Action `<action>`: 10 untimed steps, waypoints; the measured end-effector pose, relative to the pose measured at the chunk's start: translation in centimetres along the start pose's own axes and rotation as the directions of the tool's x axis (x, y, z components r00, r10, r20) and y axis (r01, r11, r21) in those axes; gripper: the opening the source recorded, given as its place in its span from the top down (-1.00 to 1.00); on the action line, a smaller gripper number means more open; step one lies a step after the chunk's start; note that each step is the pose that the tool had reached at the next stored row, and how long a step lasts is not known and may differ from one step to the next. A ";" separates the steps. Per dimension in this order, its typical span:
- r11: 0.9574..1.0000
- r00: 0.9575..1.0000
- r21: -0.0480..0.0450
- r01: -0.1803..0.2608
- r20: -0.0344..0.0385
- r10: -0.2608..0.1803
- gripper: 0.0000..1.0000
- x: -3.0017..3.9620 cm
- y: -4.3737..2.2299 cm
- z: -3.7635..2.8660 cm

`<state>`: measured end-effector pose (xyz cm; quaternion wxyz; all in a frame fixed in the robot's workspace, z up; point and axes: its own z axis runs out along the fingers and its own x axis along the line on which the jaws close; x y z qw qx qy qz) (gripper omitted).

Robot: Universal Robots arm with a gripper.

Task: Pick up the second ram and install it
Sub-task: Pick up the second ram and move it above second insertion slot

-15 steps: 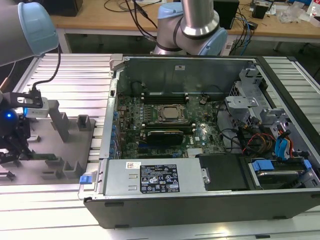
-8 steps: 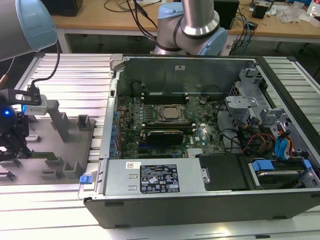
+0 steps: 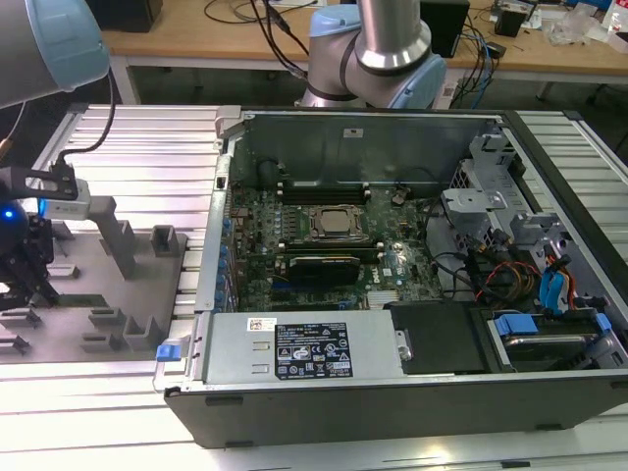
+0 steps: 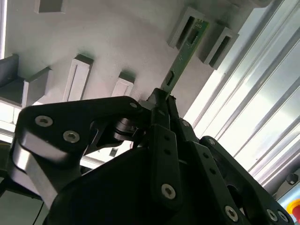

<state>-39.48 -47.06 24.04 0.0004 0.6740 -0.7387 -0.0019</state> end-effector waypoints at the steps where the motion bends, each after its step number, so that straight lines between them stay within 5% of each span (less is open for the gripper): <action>1: 1.000 1.000 0.000 0.000 -0.001 0.000 0.73 -0.03 0.00 -0.28; 10: 1.000 1.000 0.001 0.000 -0.006 0.000 0.73 -0.18 0.02 -2.05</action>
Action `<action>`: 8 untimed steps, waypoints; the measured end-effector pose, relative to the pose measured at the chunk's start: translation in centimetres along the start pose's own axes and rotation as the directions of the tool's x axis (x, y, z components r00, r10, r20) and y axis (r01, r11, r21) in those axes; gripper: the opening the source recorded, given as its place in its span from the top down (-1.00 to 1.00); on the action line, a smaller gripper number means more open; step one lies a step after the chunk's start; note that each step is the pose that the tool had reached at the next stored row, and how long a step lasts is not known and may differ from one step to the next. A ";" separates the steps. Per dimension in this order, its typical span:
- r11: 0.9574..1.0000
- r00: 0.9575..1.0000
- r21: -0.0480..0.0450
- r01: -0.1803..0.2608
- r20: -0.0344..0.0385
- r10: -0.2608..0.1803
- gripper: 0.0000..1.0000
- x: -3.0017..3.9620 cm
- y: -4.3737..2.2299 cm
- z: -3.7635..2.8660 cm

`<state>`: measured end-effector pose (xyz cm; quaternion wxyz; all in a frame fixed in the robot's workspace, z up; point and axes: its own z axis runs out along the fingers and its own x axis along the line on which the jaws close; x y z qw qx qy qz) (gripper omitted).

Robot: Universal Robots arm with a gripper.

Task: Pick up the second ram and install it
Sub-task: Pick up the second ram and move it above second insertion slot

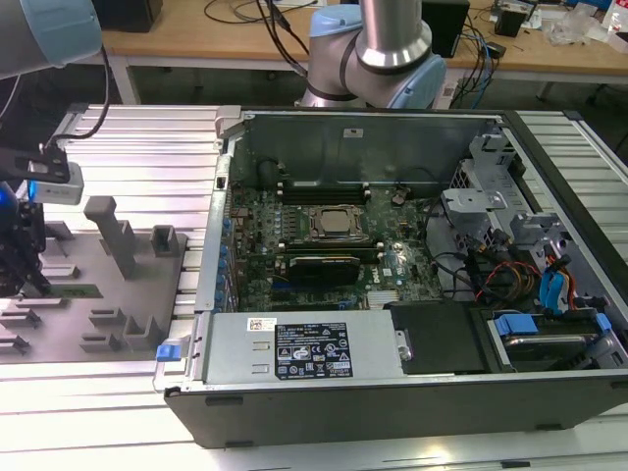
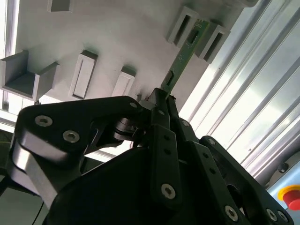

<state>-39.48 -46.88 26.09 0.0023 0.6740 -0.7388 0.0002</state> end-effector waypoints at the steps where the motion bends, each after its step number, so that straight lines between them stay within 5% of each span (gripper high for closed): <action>1: 1.000 1.000 0.000 0.000 0.000 0.000 0.73 -0.02 0.00 -0.18; 8: 1.000 1.000 0.000 0.000 -0.004 0.000 0.73 -0.21 0.03 -1.47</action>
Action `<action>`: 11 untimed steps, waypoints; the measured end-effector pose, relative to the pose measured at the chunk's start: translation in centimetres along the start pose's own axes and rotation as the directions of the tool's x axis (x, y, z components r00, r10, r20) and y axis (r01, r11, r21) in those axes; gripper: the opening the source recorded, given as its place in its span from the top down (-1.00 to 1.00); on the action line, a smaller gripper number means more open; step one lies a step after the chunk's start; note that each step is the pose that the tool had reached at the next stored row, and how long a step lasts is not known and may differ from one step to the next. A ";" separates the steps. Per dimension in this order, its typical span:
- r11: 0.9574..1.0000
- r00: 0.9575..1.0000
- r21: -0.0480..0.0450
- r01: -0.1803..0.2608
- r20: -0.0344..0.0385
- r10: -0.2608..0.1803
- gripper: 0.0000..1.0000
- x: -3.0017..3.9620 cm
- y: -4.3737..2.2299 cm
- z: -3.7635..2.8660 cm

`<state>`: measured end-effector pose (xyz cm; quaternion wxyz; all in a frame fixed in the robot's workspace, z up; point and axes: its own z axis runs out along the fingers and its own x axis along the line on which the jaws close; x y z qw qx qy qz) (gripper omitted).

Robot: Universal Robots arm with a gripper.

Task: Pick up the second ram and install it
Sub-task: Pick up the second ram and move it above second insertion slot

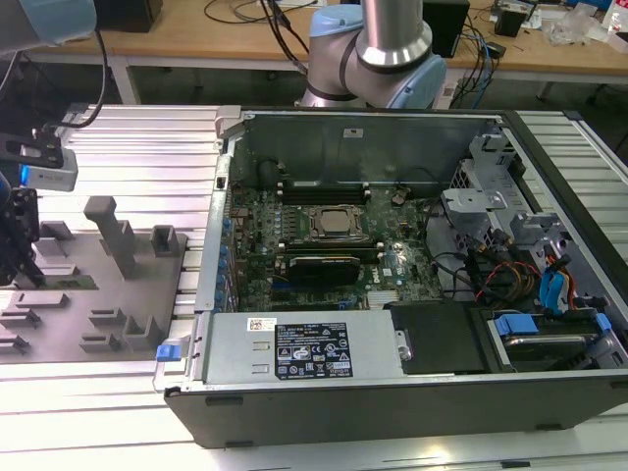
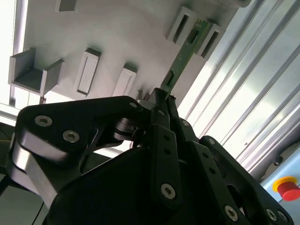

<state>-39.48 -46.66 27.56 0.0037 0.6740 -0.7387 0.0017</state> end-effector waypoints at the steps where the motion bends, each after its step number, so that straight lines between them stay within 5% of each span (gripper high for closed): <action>1: 1.000 1.000 0.000 0.000 0.000 0.000 0.73 -0.02 0.00 -0.15; 11: 1.000 1.000 0.000 0.000 -0.005 0.000 0.73 -0.32 0.04 -2.18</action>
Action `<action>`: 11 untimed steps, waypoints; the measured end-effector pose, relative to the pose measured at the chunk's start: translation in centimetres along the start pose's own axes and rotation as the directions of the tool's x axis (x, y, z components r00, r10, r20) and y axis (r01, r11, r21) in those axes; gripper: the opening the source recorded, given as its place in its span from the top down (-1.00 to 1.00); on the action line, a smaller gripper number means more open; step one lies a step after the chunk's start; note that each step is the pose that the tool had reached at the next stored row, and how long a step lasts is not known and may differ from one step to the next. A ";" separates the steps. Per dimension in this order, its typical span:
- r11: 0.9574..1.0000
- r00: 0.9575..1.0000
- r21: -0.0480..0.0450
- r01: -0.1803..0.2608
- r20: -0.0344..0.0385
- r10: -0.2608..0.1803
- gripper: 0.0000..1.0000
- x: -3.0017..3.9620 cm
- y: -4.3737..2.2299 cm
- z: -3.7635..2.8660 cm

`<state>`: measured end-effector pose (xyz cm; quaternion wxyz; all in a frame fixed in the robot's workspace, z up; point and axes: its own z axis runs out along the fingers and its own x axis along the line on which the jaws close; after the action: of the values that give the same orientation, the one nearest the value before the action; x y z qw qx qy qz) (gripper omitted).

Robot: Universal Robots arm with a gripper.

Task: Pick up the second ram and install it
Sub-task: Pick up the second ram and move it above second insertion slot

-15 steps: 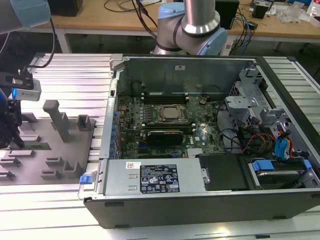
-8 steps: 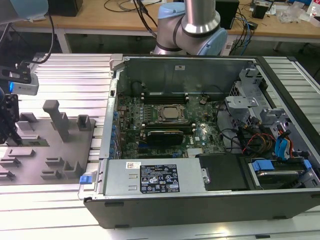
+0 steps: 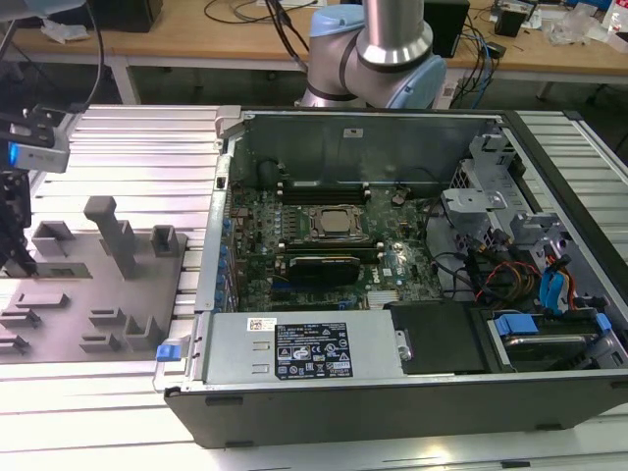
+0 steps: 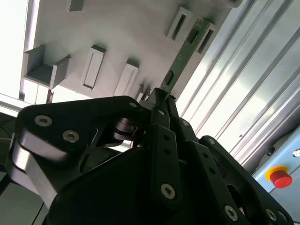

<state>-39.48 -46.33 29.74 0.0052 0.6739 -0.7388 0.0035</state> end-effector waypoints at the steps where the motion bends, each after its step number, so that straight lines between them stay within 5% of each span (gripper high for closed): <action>1: 1.000 1.000 0.000 0.000 0.000 0.000 0.73 -0.03 0.00 -0.23; 11: 1.000 1.000 0.000 0.000 -0.002 0.000 0.73 -0.26 0.03 -1.33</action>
<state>-39.48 -46.05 31.06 0.0060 0.6739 -0.7387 0.0043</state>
